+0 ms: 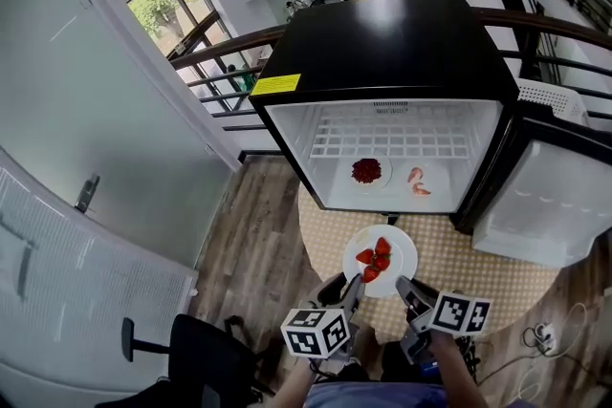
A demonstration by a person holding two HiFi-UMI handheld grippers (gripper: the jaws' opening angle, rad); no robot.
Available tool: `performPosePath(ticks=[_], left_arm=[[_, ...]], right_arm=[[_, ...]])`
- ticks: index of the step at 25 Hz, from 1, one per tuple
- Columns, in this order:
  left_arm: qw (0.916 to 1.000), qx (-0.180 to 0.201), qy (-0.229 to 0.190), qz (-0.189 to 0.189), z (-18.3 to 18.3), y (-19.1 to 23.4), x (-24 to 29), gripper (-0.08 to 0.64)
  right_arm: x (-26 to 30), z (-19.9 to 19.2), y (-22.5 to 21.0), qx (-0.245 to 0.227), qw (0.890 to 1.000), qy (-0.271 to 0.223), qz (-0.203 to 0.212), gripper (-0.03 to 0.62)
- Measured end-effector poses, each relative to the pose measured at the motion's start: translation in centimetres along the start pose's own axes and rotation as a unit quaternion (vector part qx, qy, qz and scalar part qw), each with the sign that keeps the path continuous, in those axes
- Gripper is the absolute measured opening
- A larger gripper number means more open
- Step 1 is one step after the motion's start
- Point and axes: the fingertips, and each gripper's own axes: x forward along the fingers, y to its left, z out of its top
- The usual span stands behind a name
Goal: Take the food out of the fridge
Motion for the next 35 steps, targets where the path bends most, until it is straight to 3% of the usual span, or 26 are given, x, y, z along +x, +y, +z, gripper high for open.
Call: performPosePath(ticks=[12,21,27,35], left_arm=[[0.9998,-0.014,-0.008,-0.009,-2.6,6.2,-10.3,0.13],[0.999,0.0,-0.001,-0.045,-5.5,8.5,-16.7,0.13],[0.9971,-0.002,0.006,-0.076,-6.9,8.4,-19.3,0.13],[0.9964,-0.014,0.008,-0.083,-7.8,8.7,-20.9,0.13]], right_arm=[[1.5,-10.5,6.3,-0.011,1.0,-0.005,-0.006,0.063],[0.4,-18.0,8.9,-0.011,0.999,-0.038,-0.026,0.063],[-1.3,-20.8,10.2,-0.019,0.997,-0.06,-0.051,0.064],[-1.9,-22.7,10.8,-0.023,0.996,-0.062,-0.064,0.064]])
